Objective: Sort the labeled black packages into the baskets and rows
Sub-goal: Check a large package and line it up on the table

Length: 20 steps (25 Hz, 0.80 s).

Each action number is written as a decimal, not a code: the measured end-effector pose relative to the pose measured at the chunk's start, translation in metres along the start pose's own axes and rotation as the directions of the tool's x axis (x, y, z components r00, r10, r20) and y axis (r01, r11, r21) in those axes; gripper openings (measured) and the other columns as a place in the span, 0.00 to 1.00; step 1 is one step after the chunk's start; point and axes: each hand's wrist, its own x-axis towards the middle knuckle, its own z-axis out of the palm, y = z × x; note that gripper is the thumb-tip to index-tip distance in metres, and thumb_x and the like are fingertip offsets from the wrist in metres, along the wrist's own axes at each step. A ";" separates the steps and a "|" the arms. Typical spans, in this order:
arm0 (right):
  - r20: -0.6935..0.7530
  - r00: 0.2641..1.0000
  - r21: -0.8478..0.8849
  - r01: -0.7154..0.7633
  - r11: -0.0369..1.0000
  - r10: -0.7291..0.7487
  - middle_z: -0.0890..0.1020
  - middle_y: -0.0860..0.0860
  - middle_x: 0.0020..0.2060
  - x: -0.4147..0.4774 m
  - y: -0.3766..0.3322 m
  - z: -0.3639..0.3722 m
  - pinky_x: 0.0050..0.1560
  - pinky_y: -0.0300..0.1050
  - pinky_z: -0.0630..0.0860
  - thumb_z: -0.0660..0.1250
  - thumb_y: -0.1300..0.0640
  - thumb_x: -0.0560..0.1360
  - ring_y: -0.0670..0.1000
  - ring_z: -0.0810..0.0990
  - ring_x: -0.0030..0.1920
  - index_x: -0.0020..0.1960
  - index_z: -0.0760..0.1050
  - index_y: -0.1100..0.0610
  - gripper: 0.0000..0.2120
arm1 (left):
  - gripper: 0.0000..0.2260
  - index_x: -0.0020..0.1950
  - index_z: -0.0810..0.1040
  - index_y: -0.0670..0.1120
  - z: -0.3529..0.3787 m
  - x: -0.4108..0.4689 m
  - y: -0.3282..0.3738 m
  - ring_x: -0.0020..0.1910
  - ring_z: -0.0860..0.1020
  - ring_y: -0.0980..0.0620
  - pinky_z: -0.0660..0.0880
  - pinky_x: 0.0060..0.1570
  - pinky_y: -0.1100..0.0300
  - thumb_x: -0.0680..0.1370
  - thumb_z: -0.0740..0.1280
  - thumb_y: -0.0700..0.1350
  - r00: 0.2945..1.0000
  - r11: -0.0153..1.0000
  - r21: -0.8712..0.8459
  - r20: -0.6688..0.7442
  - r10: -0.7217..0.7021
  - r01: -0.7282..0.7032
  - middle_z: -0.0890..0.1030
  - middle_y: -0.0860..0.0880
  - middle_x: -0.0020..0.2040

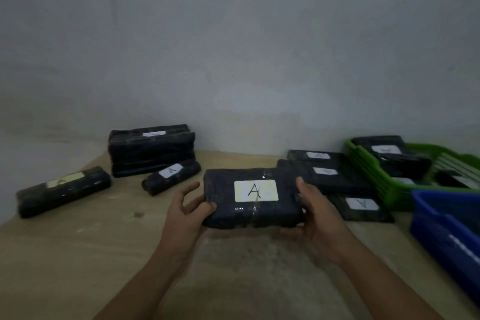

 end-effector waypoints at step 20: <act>-0.172 0.985 -0.022 0.025 0.999 -0.029 0.87 0.54 0.47 -0.002 0.022 -0.064 0.43 0.58 0.82 0.63 0.45 0.77 0.57 0.86 0.45 0.55 0.81 0.53 0.15 | 0.10 0.53 0.80 0.43 0.072 0.007 -0.054 0.43 0.84 0.46 0.80 0.38 0.58 0.78 0.63 0.45 0.970 0.977 0.196 0.210 -0.119 0.078 0.85 0.42 0.47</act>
